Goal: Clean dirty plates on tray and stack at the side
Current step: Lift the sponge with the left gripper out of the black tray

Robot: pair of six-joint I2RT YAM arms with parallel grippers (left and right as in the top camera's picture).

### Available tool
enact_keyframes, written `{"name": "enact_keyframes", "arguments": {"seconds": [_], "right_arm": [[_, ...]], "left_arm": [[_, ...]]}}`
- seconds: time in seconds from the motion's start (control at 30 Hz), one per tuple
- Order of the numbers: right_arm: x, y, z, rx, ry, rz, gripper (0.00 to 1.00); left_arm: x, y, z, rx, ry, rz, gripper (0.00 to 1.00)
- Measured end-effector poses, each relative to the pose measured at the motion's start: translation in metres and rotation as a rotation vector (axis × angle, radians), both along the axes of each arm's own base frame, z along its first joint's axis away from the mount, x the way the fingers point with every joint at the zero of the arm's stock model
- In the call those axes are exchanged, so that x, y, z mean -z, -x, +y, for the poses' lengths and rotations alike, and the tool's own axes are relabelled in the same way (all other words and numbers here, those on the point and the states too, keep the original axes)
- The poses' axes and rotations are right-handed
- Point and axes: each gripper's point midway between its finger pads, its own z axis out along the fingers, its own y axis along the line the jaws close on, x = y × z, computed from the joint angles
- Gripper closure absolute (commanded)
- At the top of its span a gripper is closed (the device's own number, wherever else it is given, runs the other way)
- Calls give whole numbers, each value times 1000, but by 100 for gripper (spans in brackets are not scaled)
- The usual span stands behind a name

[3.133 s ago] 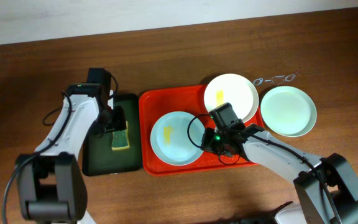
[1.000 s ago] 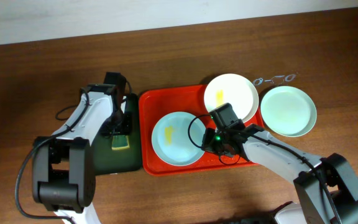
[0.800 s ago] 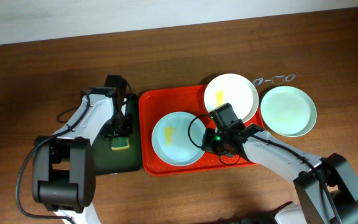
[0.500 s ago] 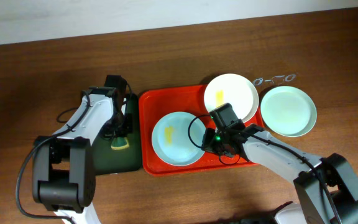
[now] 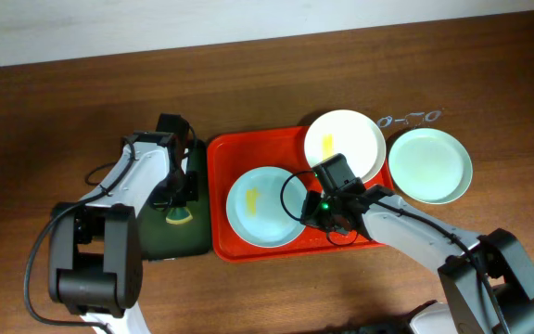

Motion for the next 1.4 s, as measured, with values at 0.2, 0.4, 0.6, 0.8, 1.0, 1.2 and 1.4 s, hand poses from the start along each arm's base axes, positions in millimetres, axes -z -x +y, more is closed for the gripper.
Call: {"name": "enact_keyframes", "arguments": {"seconds": [0.2,0.4,0.6,0.8,1.0,1.2,1.4], "right_arm": [[0,0,0,0,3,-1,96],[0,0,0,-1,2,0,96],[-1,2,4,21,-27,23,83],[0,-3,-1,46,-2,1,87],[0,-5,-3,57,9,-8,96],[-1,-5,-2,54,3,-5,96],[-1,-5,-2,54,3,-5,96]], "left_arm": [[-47,-31,8,-37,34,-177,100],[-129,-56,13,-26,31,-444,100],[-129,-57,15,-20,17,-446,100],[-129,-57,15,-20,16,-445,100],[-129,-57,15,-19,16,-444,100],[-129,-57,15,-16,15,-444,100],[-129,-56,15,-16,15,-442,100]]}}
